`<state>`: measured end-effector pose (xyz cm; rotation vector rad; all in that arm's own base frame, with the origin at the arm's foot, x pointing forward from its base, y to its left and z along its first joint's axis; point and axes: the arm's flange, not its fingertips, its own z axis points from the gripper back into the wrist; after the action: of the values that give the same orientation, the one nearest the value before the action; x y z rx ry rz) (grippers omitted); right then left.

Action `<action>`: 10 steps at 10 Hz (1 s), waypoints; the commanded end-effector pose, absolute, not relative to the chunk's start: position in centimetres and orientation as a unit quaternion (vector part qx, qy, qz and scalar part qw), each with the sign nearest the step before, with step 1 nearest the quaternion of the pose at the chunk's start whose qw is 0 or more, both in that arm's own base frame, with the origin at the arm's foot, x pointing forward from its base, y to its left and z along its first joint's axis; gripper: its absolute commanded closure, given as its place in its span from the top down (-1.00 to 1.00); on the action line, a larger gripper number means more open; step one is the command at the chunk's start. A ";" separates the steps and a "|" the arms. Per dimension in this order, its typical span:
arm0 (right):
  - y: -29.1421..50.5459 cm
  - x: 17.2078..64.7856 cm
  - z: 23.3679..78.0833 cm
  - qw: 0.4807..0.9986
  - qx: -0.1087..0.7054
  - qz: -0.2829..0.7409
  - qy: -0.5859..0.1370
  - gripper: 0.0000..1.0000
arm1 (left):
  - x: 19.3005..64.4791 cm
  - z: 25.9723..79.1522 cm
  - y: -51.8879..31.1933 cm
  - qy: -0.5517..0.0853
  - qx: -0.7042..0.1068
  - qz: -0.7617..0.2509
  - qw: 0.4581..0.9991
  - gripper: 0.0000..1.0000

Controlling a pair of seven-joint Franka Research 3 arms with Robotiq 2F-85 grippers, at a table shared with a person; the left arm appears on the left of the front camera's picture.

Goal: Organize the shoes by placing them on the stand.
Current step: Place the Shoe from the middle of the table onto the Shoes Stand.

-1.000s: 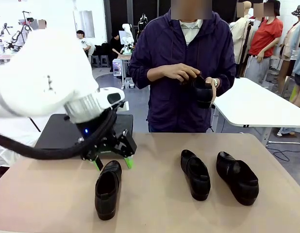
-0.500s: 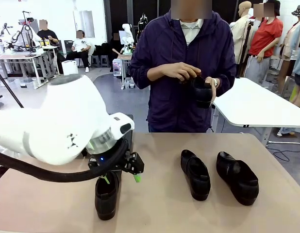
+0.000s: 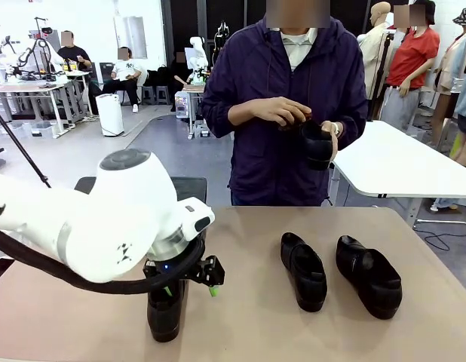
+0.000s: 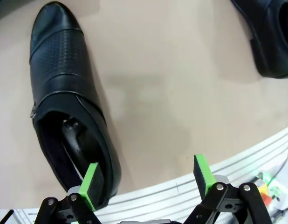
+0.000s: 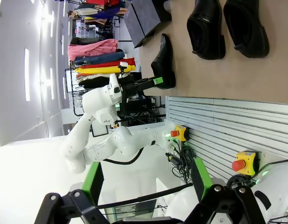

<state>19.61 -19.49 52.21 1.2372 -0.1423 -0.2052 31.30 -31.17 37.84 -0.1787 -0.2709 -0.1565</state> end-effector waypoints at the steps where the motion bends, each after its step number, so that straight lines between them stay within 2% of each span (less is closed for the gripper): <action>1: -19.7 19.4 52.4 0.807 0.580 -0.084 -0.072 1.00 | 31.7 36.1 -32.0 -0.145 -0.055 -0.054 0.986 1.00; 5: -19.7 19.4 52.4 0.807 0.580 -0.084 -0.072 1.00 | 31.8 33.7 -31.7 -0.125 -0.049 -0.056 0.989 1.00; 6: -19.7 19.4 52.4 0.807 0.580 -0.084 -0.072 1.00 | 32.1 33.7 -31.7 -0.135 -0.042 -0.045 0.989 0.76; 7: -19.7 19.4 52.4 0.807 0.580 -0.084 -0.072 1.00 | 32.2 33.7 -31.8 -0.135 -0.039 -0.045 0.989 -0.43; 8: -19.7 19.4 52.4 0.807 0.580 -0.084 -0.072 1.00 | 32.5 33.8 -32.0 -0.133 -0.028 -0.045 0.990 -1.00; 10: -19.7 19.4 52.4 0.807 0.580 -0.084 -0.072 1.00 | 32.7 33.8 -32.0 -0.129 -0.028 -0.047 0.990 -1.00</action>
<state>19.61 -19.50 52.21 1.2372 -0.1426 -0.2049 32.07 -31.12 34.22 -0.0802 -0.2534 -0.1156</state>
